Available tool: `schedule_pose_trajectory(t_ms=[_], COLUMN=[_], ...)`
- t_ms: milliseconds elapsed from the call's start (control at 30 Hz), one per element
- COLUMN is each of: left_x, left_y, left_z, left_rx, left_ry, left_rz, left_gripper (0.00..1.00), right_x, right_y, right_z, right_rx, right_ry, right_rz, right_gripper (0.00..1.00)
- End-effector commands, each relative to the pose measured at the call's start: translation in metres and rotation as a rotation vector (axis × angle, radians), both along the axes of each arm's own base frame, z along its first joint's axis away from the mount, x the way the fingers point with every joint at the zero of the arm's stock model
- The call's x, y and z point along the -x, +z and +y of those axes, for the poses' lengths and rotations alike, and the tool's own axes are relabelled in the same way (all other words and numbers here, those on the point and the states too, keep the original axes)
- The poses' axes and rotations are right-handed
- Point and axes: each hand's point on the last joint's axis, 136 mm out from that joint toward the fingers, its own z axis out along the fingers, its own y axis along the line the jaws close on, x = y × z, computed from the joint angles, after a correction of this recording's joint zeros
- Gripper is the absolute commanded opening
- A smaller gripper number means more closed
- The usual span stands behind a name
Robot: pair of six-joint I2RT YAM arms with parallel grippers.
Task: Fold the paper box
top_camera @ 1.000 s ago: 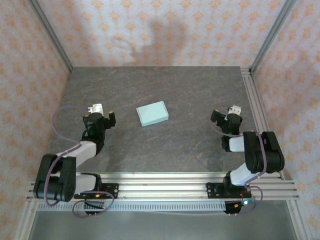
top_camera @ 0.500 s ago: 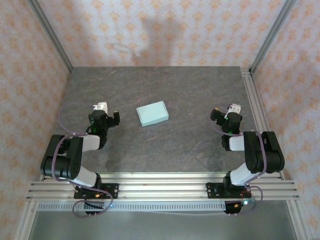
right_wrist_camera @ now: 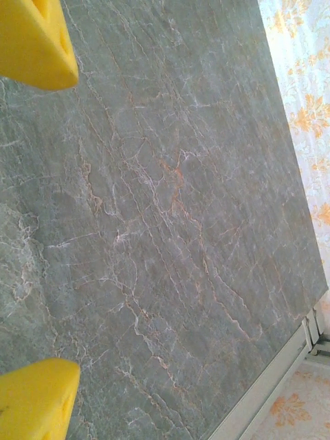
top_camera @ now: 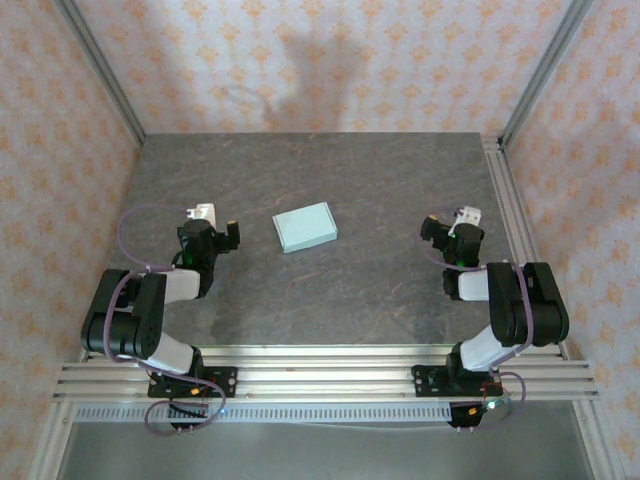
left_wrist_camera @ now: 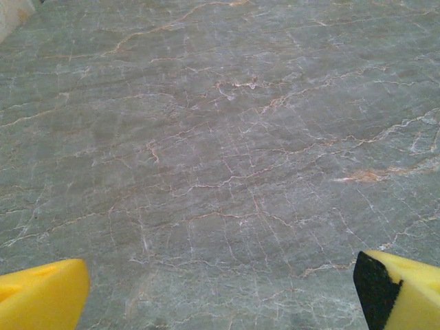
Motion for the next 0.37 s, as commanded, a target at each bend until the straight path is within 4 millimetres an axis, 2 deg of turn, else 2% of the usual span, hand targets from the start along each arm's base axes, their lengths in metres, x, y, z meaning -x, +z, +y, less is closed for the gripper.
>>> schedule_pose_trajectory(t_ms=[0,333], left_x=[-0.0088,-0.0089], left_y=[0.0156,0.0155], left_z=[0.0004,-0.0004], left_rx=[-0.02,-0.018], left_ry=[0.002,0.001], left_rz=[-0.051,-0.051], left_gripper=[1.0,1.0], right_x=[-0.0065,-0.0064], right_y=[0.0068,0.0069], right_z=[0.0002,0.0007], right_rx=[0.018,0.021], right_ry=[-0.001,-0.002], right_rz=[-0.016,-0.016], right_gripper=[0.99,0.99])
